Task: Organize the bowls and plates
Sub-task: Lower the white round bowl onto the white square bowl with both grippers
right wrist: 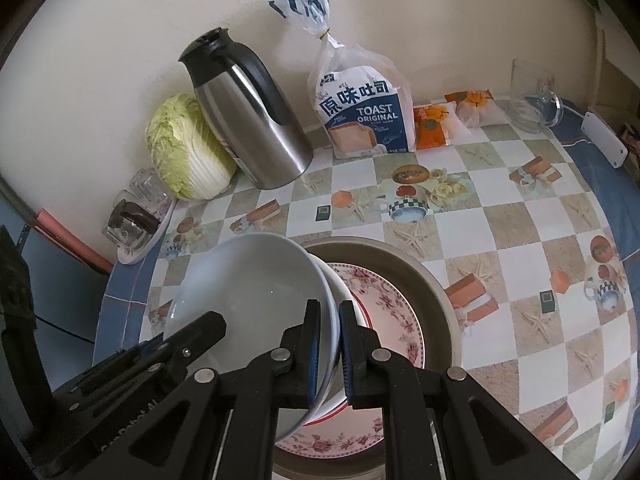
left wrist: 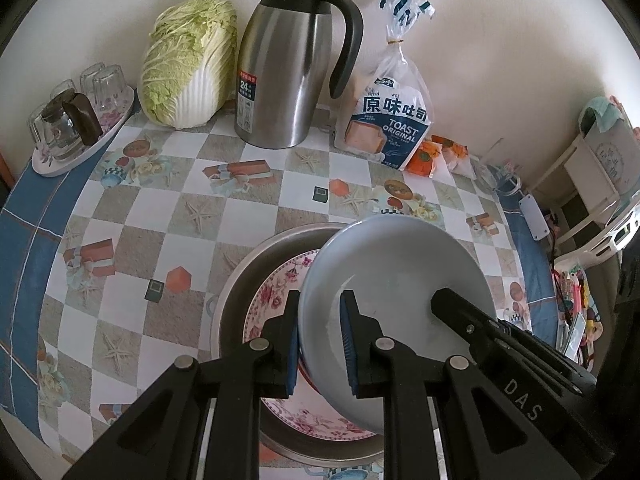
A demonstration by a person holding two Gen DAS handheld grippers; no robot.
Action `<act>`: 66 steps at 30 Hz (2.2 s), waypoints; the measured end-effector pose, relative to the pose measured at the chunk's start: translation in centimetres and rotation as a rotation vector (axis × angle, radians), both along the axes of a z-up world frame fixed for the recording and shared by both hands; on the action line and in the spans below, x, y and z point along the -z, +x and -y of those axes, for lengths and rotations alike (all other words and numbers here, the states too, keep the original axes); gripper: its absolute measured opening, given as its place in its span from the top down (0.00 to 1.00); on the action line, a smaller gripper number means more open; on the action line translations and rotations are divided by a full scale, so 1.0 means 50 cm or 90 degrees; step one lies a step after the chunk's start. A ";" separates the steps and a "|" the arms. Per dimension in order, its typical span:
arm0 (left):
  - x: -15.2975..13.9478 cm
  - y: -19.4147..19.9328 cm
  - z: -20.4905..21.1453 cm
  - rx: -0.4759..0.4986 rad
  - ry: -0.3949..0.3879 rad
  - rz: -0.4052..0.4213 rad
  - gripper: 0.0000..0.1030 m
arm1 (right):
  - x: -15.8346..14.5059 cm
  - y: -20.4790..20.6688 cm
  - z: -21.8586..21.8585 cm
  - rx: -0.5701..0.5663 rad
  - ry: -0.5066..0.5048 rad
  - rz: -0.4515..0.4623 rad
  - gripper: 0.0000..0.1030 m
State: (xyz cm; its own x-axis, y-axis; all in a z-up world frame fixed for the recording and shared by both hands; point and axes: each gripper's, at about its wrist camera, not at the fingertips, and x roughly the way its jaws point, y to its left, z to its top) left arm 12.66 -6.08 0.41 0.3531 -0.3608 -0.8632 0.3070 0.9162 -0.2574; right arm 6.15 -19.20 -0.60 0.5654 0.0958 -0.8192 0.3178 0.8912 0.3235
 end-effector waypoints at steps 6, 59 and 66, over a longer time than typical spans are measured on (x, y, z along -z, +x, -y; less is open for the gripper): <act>0.000 -0.002 0.006 0.002 0.021 0.008 0.82 | 0.001 0.002 0.000 -0.003 0.002 -0.001 0.88; -0.019 0.000 -0.011 -0.024 0.035 0.028 0.81 | -0.006 -0.018 0.042 -0.002 0.029 0.034 0.85; -0.030 -0.001 -0.022 -0.042 0.034 0.033 0.56 | -0.020 -0.020 0.036 -0.008 0.004 0.030 0.80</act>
State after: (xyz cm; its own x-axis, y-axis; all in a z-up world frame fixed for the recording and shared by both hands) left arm 12.61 -4.99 1.91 0.4196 -0.2891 -0.8604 0.2574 0.9469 -0.1926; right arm 5.14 -20.99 0.37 0.6018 0.1088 -0.7912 0.2909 0.8927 0.3441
